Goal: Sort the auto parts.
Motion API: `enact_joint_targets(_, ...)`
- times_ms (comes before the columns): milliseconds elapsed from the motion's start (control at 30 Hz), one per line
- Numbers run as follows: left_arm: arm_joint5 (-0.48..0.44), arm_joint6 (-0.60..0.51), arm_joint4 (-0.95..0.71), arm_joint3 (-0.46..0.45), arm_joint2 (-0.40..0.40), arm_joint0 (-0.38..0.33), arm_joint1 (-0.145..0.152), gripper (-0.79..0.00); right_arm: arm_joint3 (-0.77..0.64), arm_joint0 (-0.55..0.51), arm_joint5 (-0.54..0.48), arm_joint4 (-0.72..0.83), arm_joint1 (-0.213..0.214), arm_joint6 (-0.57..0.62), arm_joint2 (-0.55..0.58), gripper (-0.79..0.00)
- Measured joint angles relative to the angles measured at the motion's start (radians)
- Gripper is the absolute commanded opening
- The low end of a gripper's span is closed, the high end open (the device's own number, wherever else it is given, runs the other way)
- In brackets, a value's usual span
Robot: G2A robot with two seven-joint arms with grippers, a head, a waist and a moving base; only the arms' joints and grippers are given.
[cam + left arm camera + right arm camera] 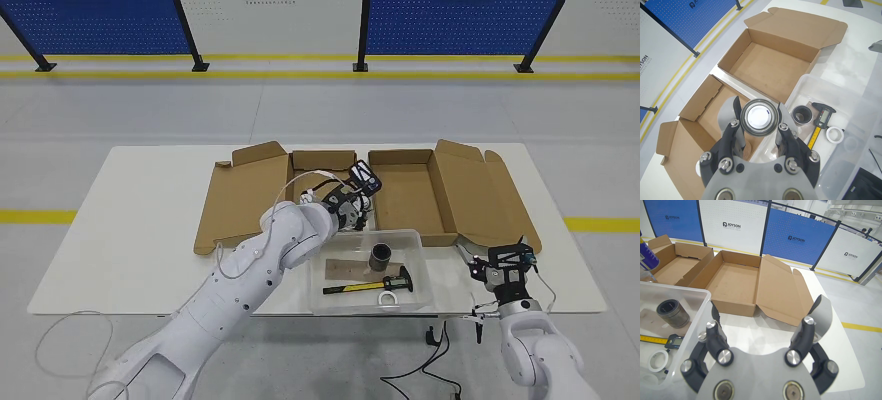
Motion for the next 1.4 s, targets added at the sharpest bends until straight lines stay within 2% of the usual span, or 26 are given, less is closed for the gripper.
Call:
enact_joint_targets(233,0.016,0.056,0.026,0.156,0.071,-0.051,-0.04,-0.785,0.0,0.0,0.0,0.0,0.0,0.0,0.0,0.0)
enact_joint_targets(533,0.048,0.118,0.023,0.303,0.099,-0.07,-0.075,-0.785,0.0,0.0,0.0,0.0,0.0,0.0,0.0,0.0)
enact_joint_targets(1333,0.008,0.179,-0.044,0.485,0.066,-0.087,-0.118,-0.785,0.0,0.0,0.0,0.0,0.0,0.0,0.0,0.0)
enact_joint_targets(1400,0.005,0.183,-0.045,0.494,0.066,-0.087,-0.121,-0.708,0.0,0.0,0.0,0.0,0.0,0.0,0.0,0.0)
